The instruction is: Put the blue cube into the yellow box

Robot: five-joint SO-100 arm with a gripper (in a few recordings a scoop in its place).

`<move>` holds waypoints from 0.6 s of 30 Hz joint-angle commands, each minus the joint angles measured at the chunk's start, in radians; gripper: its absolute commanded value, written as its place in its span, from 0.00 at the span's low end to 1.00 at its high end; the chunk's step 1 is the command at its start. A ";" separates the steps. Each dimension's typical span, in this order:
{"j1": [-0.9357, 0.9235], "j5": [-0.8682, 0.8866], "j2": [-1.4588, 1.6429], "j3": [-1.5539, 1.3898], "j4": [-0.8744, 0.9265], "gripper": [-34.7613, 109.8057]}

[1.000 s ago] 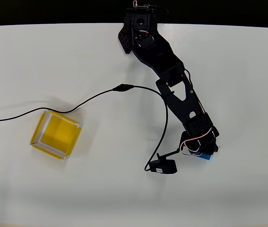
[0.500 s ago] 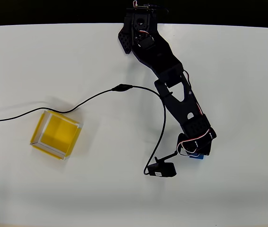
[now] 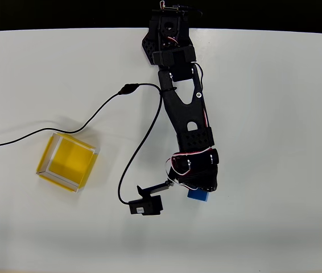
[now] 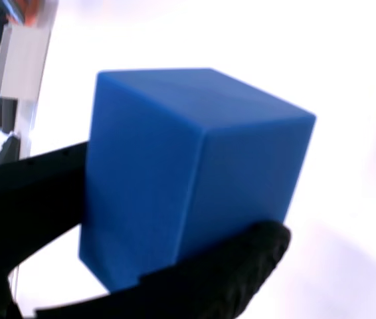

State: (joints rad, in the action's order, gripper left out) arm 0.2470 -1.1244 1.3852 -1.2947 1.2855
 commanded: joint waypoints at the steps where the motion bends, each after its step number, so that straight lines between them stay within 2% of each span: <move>1: -0.175 -0.087 0.327 -0.110 -0.021 0.34; 9: -0.535 -0.265 0.495 -0.265 -0.123 0.34; 18: -0.785 -0.400 0.485 -0.302 -0.351 0.33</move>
State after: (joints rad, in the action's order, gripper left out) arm -0.4556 -1.4788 1.7610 -1.6183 1.0385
